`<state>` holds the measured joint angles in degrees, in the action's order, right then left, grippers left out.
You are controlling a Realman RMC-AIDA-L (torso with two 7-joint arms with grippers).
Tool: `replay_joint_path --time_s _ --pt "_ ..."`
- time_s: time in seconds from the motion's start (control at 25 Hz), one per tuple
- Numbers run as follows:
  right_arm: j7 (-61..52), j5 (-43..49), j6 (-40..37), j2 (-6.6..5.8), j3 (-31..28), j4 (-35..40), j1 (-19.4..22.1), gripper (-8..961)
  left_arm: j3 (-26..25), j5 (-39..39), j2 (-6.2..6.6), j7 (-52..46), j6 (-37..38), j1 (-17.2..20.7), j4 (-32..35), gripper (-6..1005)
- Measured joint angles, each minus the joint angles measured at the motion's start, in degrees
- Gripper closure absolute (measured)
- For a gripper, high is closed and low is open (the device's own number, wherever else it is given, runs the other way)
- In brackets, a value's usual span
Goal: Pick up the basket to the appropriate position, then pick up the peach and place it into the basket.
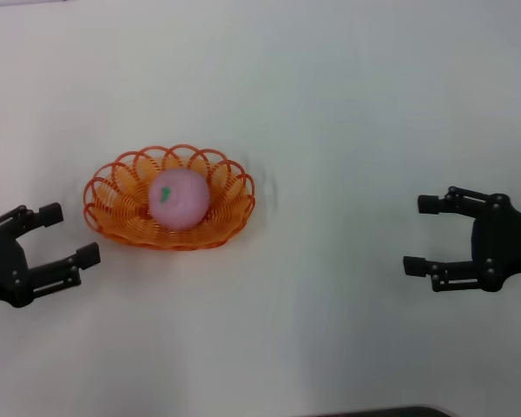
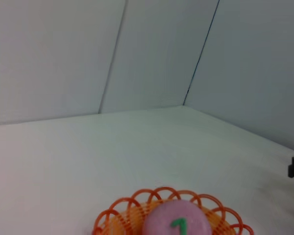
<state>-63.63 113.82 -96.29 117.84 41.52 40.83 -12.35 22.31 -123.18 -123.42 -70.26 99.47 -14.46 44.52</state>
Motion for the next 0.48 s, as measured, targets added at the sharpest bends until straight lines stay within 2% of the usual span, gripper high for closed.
replay_joint_path --time_s 0.2,0.48 --pt "1.59 1.29 0.81 -0.1 -2.77 -0.04 -0.12 -4 0.35 -3.33 0.05 -0.2 0.26 -0.33 -0.15 114" --pt "2.07 3.03 3.13 -0.05 -2.68 -0.01 -2.25 -4 0.18 -4.4 0.09 -0.43 -0.07 -0.83 -0.4 115"
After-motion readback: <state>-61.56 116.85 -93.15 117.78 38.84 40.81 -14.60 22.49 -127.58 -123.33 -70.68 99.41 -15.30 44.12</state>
